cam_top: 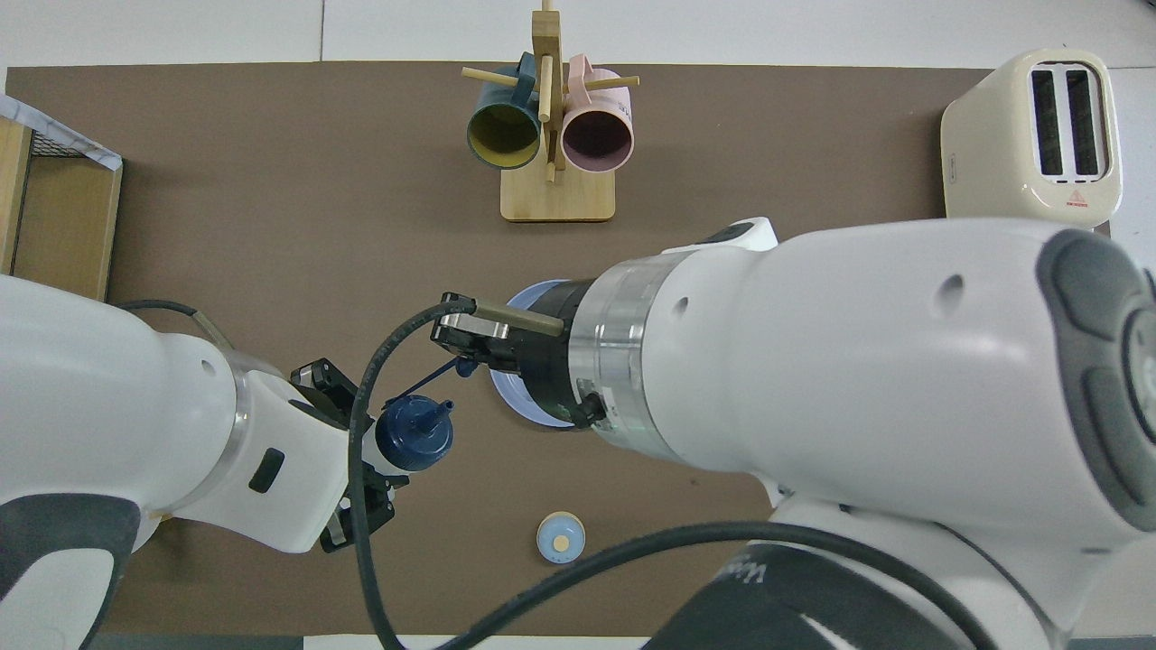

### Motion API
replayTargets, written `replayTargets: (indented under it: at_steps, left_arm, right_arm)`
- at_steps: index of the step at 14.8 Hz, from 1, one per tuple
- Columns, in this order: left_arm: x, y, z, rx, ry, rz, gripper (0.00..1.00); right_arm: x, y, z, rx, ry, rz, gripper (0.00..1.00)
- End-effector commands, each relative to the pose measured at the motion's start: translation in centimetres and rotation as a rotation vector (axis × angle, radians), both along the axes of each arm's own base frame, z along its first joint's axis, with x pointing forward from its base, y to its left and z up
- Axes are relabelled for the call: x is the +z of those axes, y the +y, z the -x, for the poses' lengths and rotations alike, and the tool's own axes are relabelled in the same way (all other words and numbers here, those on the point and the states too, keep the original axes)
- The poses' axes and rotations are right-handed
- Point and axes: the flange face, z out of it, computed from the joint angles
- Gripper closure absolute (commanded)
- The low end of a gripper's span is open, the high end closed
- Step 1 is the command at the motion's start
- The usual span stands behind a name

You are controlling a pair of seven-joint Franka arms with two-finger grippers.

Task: Put bread on plate and add seasoning
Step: 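Withdraw the right gripper toward the toaster oven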

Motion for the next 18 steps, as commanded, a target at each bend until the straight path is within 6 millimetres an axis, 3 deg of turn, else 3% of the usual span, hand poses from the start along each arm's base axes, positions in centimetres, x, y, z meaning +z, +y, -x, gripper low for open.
replayTargets:
  at_steps: [1, 2, 8, 12, 14, 18]
  left_arm:
    - [0.0, 0.6, 0.6, 0.012, 0.01, 0.005, 0.65]
    - [0.0, 0.6, 0.6, 0.012, 0.01, 0.005, 0.65]
    - [0.1, 0.5, 0.7, 0.018, 0.01, 0.004, 0.65]
    - [0.2, 0.0, 0.8, 0.038, 0.002, 0.0, 0.65]
    - [-0.1, -0.3, 0.7, 0.048, 0.001, -0.013, 0.65]
    - [-0.6, -1.6, 1.3, 0.064, -0.019, -0.086, 0.65]
  right_arm:
    - [0.7, -0.8, -0.5, -0.003, -0.018, -0.012, 0.38]
    - [0.6, -0.8, -0.5, -0.005, -0.018, -0.008, 0.0]
    - [-0.8, -2.2, -1.0, 0.076, -0.088, 0.098, 0.0]
    - [-2.8, -9.4, -4.0, 0.18, -0.127, 0.189, 0.0]
    - [-3.5, -14.5, -5.6, 0.166, -0.102, 0.295, 0.0]
    - [-4.7, -21.9, -7.2, 0.126, -0.046, 0.45, 0.0]
